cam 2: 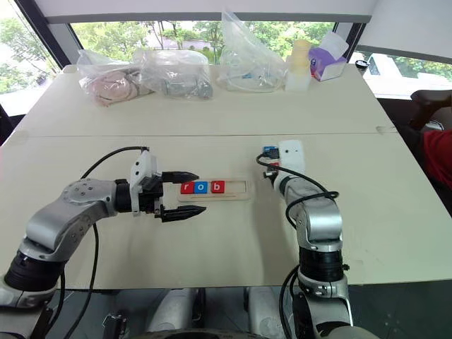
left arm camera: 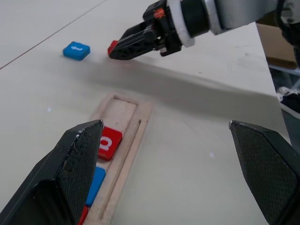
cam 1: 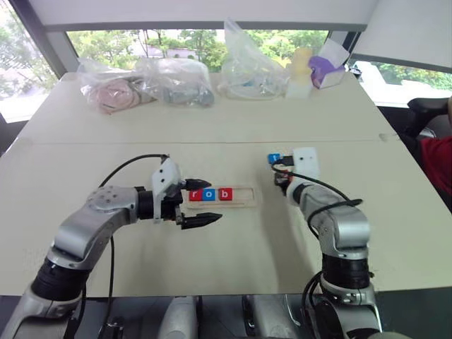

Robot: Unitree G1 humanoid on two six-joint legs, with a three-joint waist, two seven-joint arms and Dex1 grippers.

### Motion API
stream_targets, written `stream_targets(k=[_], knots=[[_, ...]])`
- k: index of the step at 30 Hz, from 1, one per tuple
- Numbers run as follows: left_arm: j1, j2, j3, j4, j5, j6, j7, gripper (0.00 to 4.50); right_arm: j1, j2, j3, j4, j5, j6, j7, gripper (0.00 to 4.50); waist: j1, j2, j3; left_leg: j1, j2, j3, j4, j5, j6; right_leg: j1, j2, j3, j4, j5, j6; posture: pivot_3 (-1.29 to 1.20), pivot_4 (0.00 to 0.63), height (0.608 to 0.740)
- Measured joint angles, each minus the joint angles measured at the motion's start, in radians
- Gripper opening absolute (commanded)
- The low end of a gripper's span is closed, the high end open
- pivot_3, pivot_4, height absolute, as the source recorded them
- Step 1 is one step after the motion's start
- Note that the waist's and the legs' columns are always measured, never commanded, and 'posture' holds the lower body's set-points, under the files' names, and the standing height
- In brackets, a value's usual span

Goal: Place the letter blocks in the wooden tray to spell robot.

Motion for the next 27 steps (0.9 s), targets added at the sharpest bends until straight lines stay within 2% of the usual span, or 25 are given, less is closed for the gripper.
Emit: stream_targets(k=[4,8,18,19,23,24,27], knots=[[-0.041,-0.01,-0.026,0.067,0.029,-0.038,-0.039,4.5,0.101,0.006,-0.026,-0.174,0.017,0.126,0.003,1.18,-0.005,0.0,0.0,0.0,0.0,0.001,-0.001,0.0,0.0,-0.001,0.0,0.0,0.0,0.0,0.0,0.0,0.15,0.735],[-0.057,-0.003,-0.054,0.083,0.057,-0.061,-0.086,4.5,0.118,0.041,-0.049,-0.252,0.018,0.198,-0.005,1.18,-0.006,0.0,0.0,0.0,0.001,0.0,0.0,0.0,0.0,-0.001,0.001,0.0,0.0,0.0,0.0,0.0,0.15,0.735],[-0.036,0.015,-0.086,0.069,0.104,-0.083,-0.124,4.5,0.127,0.121,-0.038,-0.236,0.016,0.218,-0.033,1.18,-0.004,0.0,0.0,0.0,0.0,0.001,-0.001,0.0,0.0,-0.001,0.0,0.0,0.0,0.0,0.0,0.0,0.15,0.735],[-0.032,0.015,-0.086,0.066,0.105,-0.083,-0.122,4.5,0.13,0.123,-0.032,-0.228,0.015,0.211,-0.035,2.22,-0.004,0.0,0.0,0.0,0.0,0.001,-0.001,0.0,0.0,-0.001,0.0,0.0,0.0,0.0,0.0,0.0,0.15,0.735],[-0.016,0.018,-0.085,0.053,0.105,-0.079,-0.115,4.5,0.13,0.139,-0.015,-0.222,0.016,0.192,-0.042,4.16,-0.004,0.0,0.0,0.0,0.001,0.0,-0.001,0.0,0.0,-0.001,0.0,0.0,0.0,0.0,0.0,0.0,0.15,0.735],[-0.009,0.028,-0.085,0.05,0.105,-0.077,-0.116,4.5,0.129,0.138,-0.007,-0.222,0.016,0.192,-0.045,4.43,-0.004,0.0,0.0,0.0,0.001,0.0,0.0,0.0,0.0,-0.001,0.0,0.0,0.0,0.0,0.0,0.0,0.15,0.735],[0.015,0.054,-0.083,0.049,0.107,-0.078,-0.123,4.5,0.094,0.084,-0.038,-0.187,0.015,0.176,-0.042,4.43,-0.002,0.0,0.0,0.0,0.0,0.001,0.0,0.0,0.0,0.0,-0.001,0.0,-0.001,0.0,0.0,0.0,0.15,0.735]])
